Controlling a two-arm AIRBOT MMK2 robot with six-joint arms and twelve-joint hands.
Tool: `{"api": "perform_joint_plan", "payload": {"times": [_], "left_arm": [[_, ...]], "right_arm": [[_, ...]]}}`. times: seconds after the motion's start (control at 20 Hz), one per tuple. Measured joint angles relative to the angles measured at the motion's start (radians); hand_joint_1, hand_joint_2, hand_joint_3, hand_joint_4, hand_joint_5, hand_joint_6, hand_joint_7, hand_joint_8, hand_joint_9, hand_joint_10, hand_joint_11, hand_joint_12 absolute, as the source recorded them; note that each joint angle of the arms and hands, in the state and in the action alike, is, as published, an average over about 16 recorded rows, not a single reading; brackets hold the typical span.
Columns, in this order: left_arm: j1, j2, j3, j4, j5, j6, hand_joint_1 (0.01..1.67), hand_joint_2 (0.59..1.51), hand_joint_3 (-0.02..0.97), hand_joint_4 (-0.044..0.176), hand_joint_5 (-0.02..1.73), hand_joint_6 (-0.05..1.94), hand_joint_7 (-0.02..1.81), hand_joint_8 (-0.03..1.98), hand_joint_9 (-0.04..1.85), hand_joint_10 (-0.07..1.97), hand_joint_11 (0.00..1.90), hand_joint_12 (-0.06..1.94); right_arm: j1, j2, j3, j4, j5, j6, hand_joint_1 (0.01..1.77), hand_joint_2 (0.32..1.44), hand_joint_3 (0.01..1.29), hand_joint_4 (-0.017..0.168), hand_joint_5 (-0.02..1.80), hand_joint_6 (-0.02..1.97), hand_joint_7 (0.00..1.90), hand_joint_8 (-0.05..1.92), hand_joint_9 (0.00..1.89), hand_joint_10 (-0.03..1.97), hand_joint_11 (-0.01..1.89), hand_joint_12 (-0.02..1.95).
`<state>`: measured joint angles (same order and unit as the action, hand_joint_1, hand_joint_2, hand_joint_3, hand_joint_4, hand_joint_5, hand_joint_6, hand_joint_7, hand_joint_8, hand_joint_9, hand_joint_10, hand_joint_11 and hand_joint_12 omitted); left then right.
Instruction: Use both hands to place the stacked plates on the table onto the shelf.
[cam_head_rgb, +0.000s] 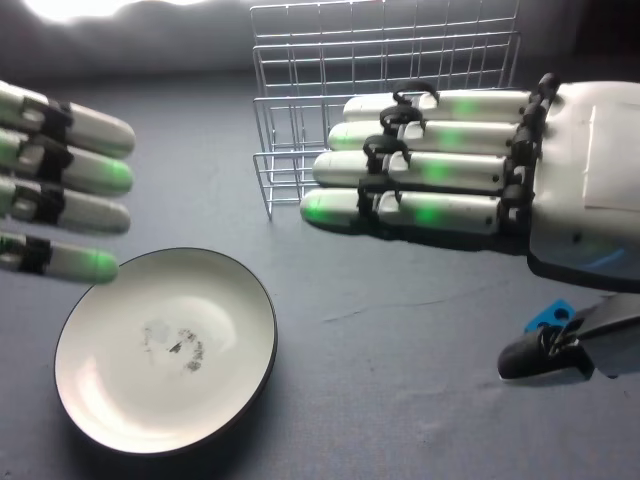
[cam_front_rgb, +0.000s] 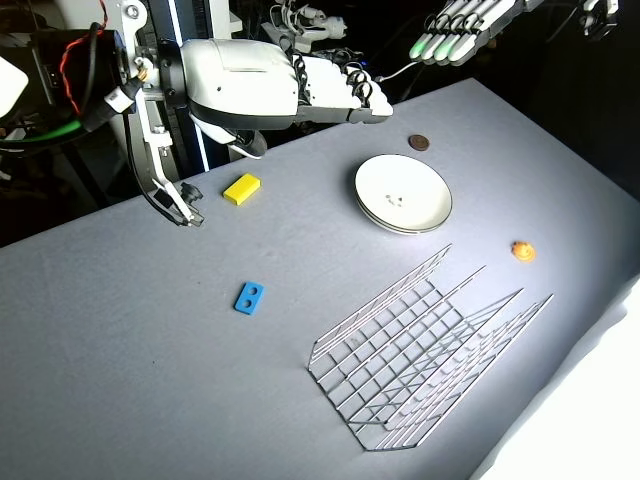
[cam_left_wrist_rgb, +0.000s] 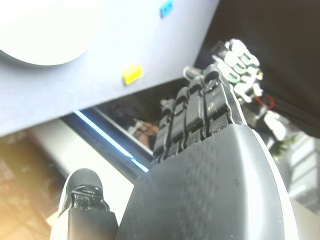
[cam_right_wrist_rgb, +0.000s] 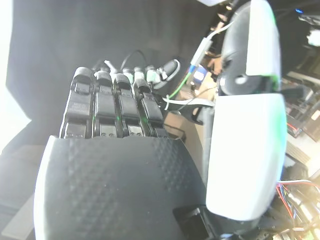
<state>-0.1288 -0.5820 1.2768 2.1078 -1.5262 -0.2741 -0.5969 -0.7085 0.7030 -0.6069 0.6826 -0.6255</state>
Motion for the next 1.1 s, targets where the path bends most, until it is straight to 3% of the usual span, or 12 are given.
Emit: {"api": "perform_joint_plan", "payload": {"times": [0.3, 0.65, 1.1], "left_arm": [[0.082, 0.004, -0.006, 0.011, 0.032, -0.005, 0.01, 1.078, 0.032, 0.000, 0.02, 0.02, 0.02, -0.02, 0.02, 0.00, 0.02, -0.01], [0.170, -0.017, 0.027, 0.019, 0.070, -0.029, 0.01, 1.080, 0.027, -0.001, 0.02, 0.02, 0.02, -0.02, 0.02, 0.00, 0.02, -0.01], [0.333, -0.066, 0.059, -0.084, 0.156, -0.011, 0.01, 1.081, 0.021, 0.000, 0.02, 0.02, 0.02, -0.02, 0.02, 0.00, 0.02, -0.01]], "right_arm": [[0.002, -0.005, -0.001, -0.023, -0.019, 0.008, 1.05, 0.84, 0.01, 0.005, 0.02, 0.02, 0.01, 0.01, 0.01, 0.00, 0.01, 0.00], [0.001, -0.008, -0.001, -0.033, -0.022, 0.006, 1.01, 0.86, 0.01, 0.005, 0.02, 0.02, 0.01, 0.01, 0.01, 0.00, 0.01, 0.00], [-0.002, -0.010, -0.001, -0.045, -0.022, 0.005, 0.99, 0.89, 0.01, 0.005, 0.01, 0.02, 0.01, 0.01, 0.01, 0.00, 0.01, 0.00]]}}
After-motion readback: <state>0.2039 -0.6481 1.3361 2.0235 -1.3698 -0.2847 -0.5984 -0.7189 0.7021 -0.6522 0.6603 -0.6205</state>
